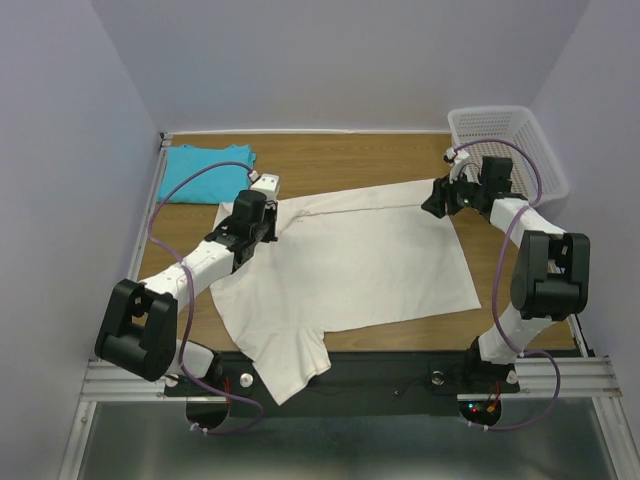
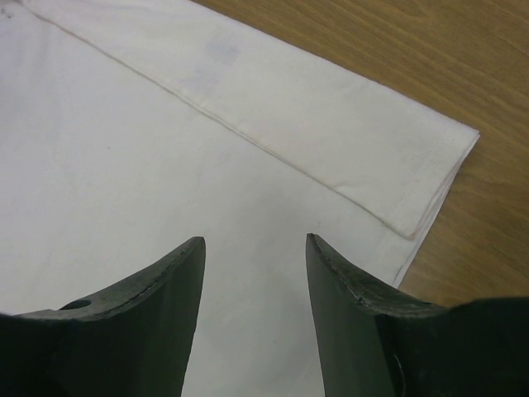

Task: Fold and stack the t-shirts
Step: Fold the tshirt

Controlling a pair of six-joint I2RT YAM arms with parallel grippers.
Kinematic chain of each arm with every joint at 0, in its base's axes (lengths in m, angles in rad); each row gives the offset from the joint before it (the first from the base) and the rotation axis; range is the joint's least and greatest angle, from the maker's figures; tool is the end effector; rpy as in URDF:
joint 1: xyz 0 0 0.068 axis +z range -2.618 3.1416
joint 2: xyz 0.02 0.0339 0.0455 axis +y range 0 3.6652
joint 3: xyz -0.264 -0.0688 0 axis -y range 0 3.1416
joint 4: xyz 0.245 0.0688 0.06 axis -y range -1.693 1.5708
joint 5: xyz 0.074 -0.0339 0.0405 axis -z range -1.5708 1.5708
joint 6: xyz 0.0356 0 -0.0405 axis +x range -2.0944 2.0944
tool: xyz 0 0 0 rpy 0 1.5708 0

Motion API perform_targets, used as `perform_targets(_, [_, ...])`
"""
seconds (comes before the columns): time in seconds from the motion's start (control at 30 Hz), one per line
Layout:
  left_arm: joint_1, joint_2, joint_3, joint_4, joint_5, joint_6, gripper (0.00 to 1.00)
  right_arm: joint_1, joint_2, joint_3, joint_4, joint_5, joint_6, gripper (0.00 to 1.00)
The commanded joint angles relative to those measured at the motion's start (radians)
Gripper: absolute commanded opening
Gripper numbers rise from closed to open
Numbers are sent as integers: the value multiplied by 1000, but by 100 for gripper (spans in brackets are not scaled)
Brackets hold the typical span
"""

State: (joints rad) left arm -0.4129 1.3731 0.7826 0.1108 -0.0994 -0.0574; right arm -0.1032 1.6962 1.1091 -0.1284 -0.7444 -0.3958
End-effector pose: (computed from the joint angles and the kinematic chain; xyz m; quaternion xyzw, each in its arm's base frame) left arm 0.2782 -0.1180 0.2353 0.1256 0.8449 -0.0794 0.5139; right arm 0.3664 -0.0137 0.2239 -0.2728 0.8166 0.2253 0.4561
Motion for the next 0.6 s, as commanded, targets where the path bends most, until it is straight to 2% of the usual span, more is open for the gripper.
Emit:
perform_targets(0.0, [-15, -45, 14, 9, 7, -39, 0, 5, -38, -6, 19, -19, 6, 58])
perform_targets(0.57, [-37, -36, -3, -8, -11, -85, 0, 5, -38, -9, 21, -16, 8, 58])
